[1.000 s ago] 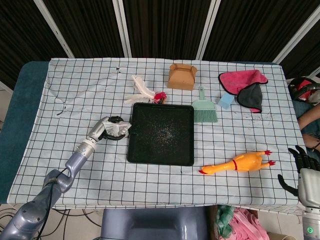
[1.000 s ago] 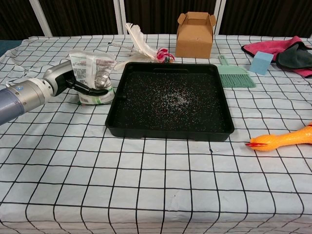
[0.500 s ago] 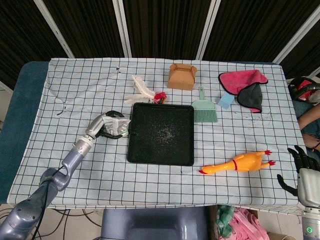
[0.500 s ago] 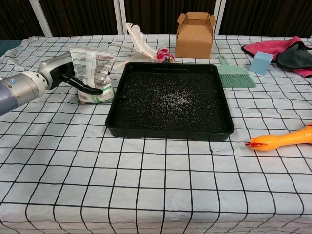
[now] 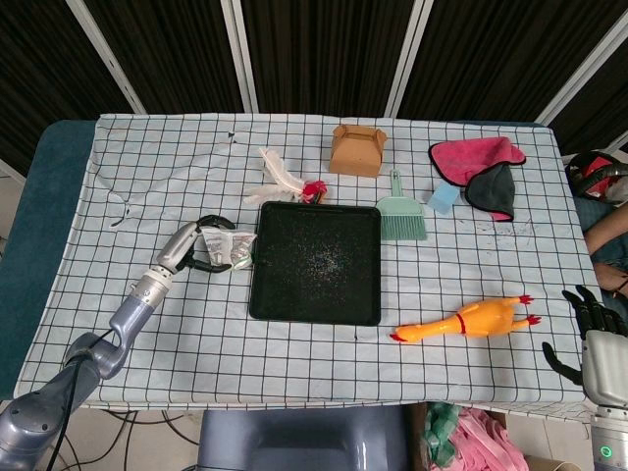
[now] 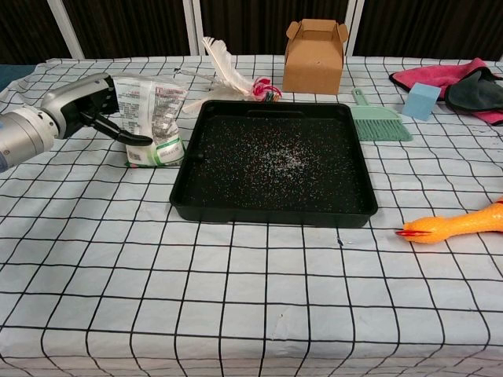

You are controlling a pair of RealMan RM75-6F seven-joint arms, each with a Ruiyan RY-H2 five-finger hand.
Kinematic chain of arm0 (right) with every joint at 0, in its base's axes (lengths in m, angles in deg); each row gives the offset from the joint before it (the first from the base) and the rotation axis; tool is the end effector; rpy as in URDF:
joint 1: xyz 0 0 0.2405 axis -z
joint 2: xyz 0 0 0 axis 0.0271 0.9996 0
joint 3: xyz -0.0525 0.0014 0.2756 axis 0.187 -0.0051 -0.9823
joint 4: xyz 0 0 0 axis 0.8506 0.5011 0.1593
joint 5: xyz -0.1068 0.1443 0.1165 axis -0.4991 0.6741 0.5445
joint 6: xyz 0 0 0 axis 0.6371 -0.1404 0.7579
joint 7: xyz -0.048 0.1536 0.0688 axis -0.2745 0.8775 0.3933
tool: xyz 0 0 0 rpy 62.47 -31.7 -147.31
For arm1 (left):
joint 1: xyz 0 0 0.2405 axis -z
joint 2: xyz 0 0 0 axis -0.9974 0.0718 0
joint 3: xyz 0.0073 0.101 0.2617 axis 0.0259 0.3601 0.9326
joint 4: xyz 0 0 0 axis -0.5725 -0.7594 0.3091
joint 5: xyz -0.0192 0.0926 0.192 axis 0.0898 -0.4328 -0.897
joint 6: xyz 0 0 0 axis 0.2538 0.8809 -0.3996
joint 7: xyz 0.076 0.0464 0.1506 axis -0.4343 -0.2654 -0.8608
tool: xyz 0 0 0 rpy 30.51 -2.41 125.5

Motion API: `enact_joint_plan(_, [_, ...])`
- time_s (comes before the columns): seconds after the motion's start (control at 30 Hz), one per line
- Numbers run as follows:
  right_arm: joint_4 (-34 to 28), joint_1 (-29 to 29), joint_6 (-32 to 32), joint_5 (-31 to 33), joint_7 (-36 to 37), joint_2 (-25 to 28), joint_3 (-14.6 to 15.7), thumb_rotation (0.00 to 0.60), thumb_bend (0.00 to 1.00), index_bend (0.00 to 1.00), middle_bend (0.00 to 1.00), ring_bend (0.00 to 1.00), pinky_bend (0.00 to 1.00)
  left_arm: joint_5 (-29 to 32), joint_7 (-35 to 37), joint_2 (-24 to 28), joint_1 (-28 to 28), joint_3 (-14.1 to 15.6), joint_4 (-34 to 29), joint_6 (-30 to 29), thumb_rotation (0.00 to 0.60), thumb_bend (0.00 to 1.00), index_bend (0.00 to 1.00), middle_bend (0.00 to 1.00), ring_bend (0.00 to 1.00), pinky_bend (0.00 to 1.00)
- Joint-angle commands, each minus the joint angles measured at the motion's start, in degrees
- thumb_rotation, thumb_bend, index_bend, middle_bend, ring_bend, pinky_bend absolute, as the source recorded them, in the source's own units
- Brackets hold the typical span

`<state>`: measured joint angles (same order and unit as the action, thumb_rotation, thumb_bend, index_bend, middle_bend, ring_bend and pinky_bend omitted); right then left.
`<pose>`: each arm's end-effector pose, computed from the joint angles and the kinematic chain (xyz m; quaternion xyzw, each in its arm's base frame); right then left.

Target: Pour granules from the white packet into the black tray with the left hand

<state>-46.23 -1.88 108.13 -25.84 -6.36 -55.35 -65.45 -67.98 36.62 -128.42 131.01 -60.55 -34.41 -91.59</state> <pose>-0.3398 -0.1997 0.1751 0.5172 -0.4029 0.3842 0.6501 -0.2373 0.4573 -0.0440 -0.5721 -0.5711 -0.5369 0.2416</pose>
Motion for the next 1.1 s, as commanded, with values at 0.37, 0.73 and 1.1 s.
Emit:
enact_joint_plan(0.37, [0.12,-0.03,-0.03,-0.14,0.07,-0.02,0.04,0.600,0.24,0.17,0.08,0.17,0.17,1.52,-7.28,4.21,-3.64,-1.96,-5.32,-7.17,0.600,0.12,0.30,0.24,0.14,0.21])
enact_joint_plan(0.73, [0.28,-0.04,0.01,-0.04,-0.03,0.16,-0.06,0.600,0.24,0.17,0.08,0.17,0.17,7.69,-39.35,18.74,-13.25,-3.22,-25.62,-12.04,0.600,0.13,0.30,0.24,0.13,0.19])
enact_joint_plan(1.1, [0.41,-0.01,0.31,-0.59,-0.36,0.47,0.05,0.600,0.24,0.17,0.08,0.17,0.17,14.48,-61.85,43.69,-24.23,0.32,-62.90,-15.89,0.600,0.13,0.22,0.16,0.06,0.16])
